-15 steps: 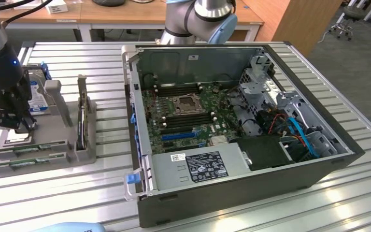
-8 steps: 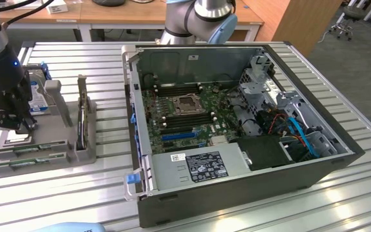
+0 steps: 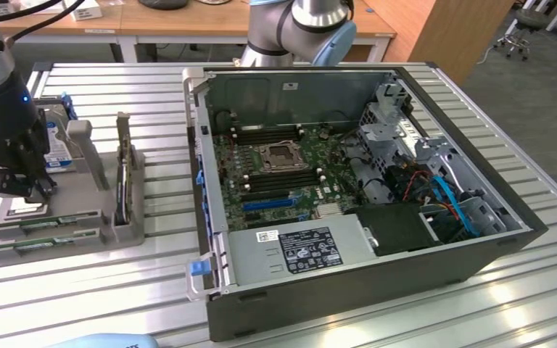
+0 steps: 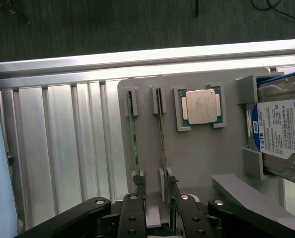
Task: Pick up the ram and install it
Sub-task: 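Pick up the ram and move it above insertion slot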
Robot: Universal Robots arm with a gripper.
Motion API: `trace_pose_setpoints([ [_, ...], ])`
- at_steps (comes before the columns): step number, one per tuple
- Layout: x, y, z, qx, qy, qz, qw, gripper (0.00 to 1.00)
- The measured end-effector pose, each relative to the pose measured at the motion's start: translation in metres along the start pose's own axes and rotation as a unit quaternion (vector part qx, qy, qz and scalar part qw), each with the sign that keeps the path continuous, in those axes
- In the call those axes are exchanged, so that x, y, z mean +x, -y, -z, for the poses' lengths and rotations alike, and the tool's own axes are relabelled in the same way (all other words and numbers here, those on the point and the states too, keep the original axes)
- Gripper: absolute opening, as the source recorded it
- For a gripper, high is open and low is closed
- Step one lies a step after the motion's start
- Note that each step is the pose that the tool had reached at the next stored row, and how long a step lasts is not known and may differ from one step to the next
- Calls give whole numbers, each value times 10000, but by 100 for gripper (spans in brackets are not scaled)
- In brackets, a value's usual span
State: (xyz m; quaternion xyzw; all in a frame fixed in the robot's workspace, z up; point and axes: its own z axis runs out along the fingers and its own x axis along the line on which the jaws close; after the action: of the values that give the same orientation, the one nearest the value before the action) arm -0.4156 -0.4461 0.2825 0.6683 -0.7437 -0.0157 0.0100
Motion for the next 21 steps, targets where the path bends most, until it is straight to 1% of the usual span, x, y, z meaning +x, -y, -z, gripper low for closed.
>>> trace_pose_setpoints([
  [21,1,5,-134,16,2,0,10000,29],
])
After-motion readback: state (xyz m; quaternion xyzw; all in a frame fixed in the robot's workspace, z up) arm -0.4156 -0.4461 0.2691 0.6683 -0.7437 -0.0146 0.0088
